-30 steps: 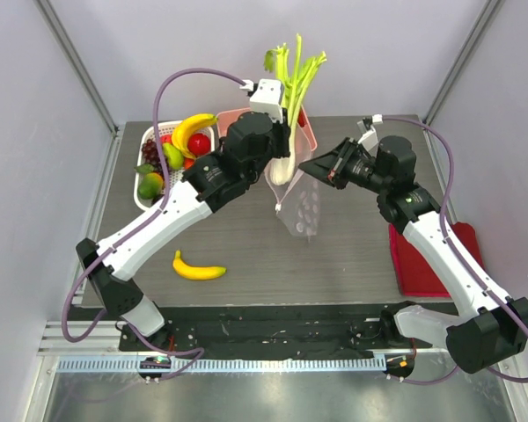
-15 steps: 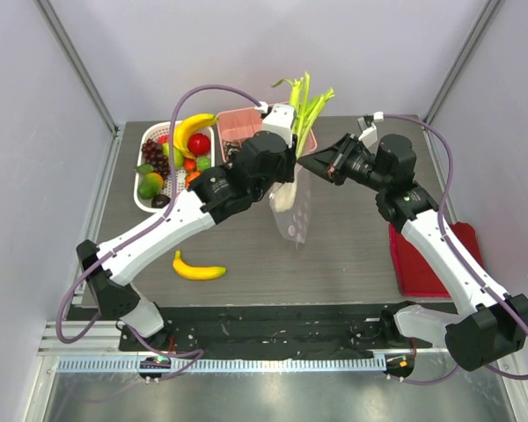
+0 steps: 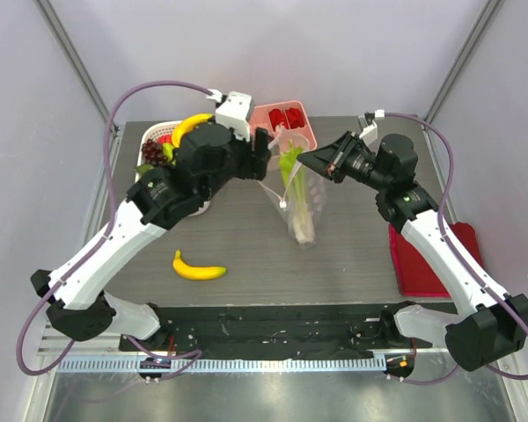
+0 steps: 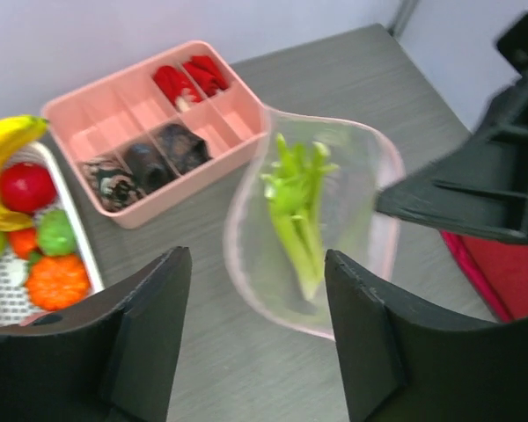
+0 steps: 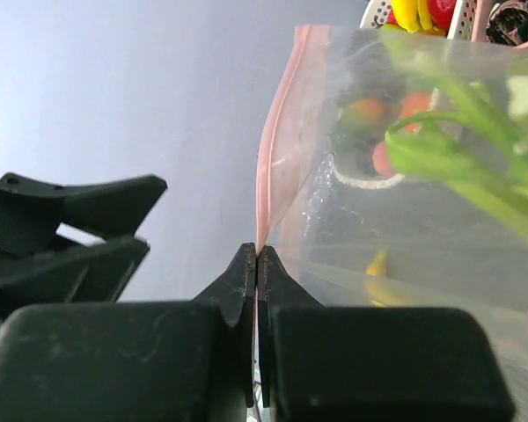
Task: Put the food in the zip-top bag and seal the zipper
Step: Place the fake vegetable in the zipper food storage bag, then pick up the fake fruit from the center of the board.
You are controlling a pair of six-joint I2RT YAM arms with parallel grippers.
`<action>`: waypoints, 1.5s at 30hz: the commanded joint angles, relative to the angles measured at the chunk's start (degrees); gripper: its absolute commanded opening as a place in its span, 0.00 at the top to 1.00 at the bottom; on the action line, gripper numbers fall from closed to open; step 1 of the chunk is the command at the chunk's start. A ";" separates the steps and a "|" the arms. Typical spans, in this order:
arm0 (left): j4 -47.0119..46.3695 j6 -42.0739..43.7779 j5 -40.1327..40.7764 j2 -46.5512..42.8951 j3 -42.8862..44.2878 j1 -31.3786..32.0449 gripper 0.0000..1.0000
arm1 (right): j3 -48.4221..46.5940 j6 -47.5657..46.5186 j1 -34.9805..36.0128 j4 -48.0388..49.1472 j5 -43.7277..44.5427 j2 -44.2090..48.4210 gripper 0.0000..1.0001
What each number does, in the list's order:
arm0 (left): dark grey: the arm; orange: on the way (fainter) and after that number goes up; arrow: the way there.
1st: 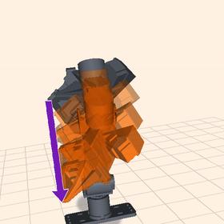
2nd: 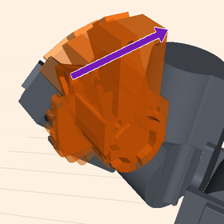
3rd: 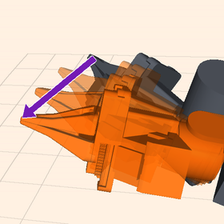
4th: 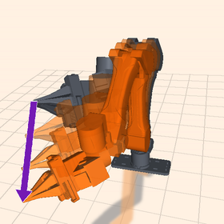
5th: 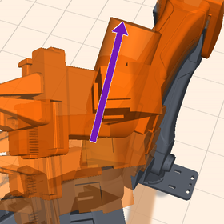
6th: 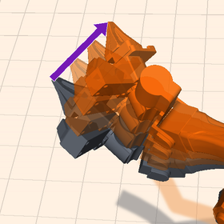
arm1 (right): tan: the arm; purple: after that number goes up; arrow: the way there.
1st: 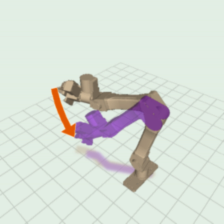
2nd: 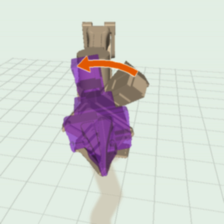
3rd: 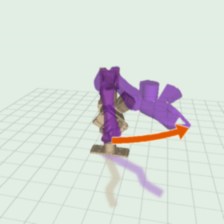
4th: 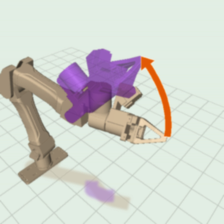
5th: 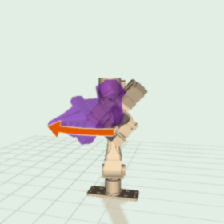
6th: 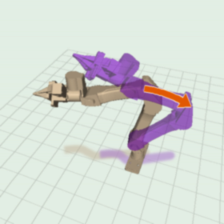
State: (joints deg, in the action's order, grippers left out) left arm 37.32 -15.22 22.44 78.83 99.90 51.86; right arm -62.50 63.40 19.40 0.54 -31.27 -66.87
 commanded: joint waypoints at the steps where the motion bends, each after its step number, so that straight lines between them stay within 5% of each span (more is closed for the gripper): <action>1: 4.50 1.16 -2.74 0.54 2.67 -4.65 0.37 | -1.49 0.68 -0.06 5.35 -1.16 1.57 0.99; 5: 5.74 0.54 -7.83 1.07 2.32 -8.87 0.39 | -1.92 -0.02 -0.15 5.00 -1.17 1.39 0.99; 7: 7.06 3.78 -21.80 0.63 2.06 -14.48 0.37 | -2.45 -1.25 -0.15 3.69 -1.08 1.66 0.99; 10: 11.80 14.55 -43.52 -2.09 -1.43 -22.74 0.31 | -2.80 -6.60 -0.24 -0.17 -0.56 3.15 0.99; 13: 19.95 31.57 -50.29 -6.04 -6.71 -26.89 0.18 | -1.75 -12.58 -0.24 -6.67 -0.02 4.73 0.99; 17: 31.83 47.55 -49.78 -10.70 -15.94 -27.68 0.14 | 1.23 -18.04 -0.15 -12.74 1.38 6.40 0.99; 24: 30.36 63.11 -47.49 -10.81 -36.24 -27.16 0.17 | 2.56 -20.59 -0.15 -14.25 2.17 6.49 0.99; 38: 9.01 67.25 -37.91 -1.49 -55.14 -23.03 0.16 | -0.95 -22.52 -0.15 -15.56 2.18 4.47 0.99; 42: 8.21 66.03 -37.81 -0.08 -56.57 -22.50 0.27 | -5.08 -23.75 -0.24 -16.79 0.77 2.98 0.99; 45: 10.39 63.22 -39.74 -0.25 -54.73 -22.50 0.52 | -9.21 -26.12 -0.15 -20.91 -1.69 1.40 0.99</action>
State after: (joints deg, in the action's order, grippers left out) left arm 48.97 49.63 -15.73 79.07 42.94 29.19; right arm -65.32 41.25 19.29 -18.55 -29.89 -64.64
